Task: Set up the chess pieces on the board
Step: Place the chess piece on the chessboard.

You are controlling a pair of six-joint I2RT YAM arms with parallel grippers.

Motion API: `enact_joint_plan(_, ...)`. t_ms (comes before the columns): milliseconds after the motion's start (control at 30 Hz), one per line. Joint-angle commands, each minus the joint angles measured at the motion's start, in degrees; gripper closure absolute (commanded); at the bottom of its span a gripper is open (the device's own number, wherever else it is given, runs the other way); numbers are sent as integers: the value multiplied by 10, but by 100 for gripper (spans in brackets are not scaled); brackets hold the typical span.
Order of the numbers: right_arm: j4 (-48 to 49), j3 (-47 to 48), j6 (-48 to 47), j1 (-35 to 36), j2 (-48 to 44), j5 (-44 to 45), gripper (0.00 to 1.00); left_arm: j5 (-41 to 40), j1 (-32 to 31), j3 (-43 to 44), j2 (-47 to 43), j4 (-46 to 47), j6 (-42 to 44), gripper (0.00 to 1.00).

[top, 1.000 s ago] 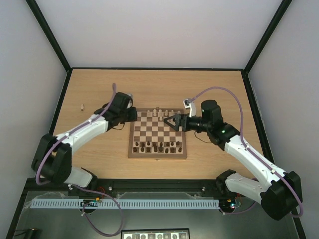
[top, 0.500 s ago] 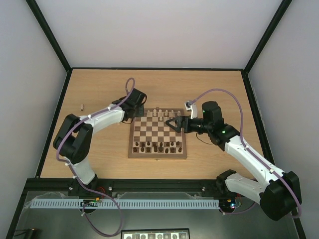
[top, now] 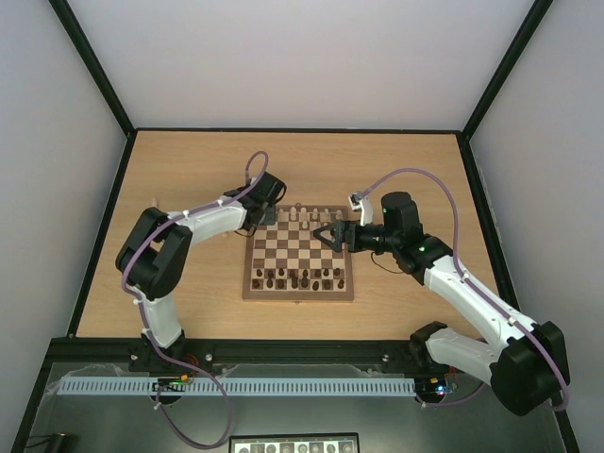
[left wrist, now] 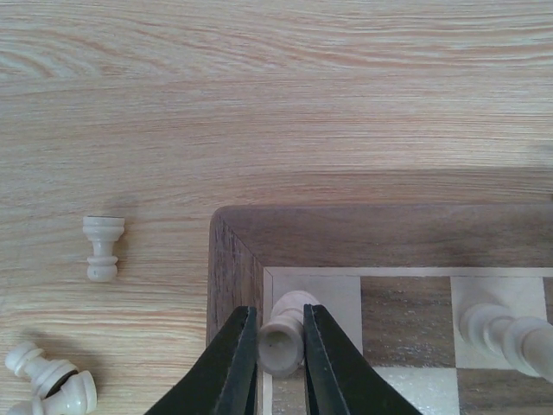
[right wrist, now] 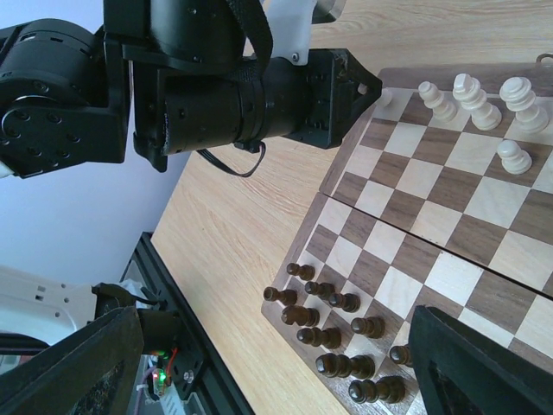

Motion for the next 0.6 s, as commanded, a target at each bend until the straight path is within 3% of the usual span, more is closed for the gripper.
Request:
enact_joint_plan(0,6,-9,-4,-3,4,-14,15,-20,-4,23,10,-13,6,93)
enact_joint_plan(300,8,-9,-3,-3,3,-17,15,-27,-18,35,13,-23,2,84)
enact_joint_plan(567,9,-9,-2,-3,-2,-20,15,-36,-20,42,21,-34,-2,84)
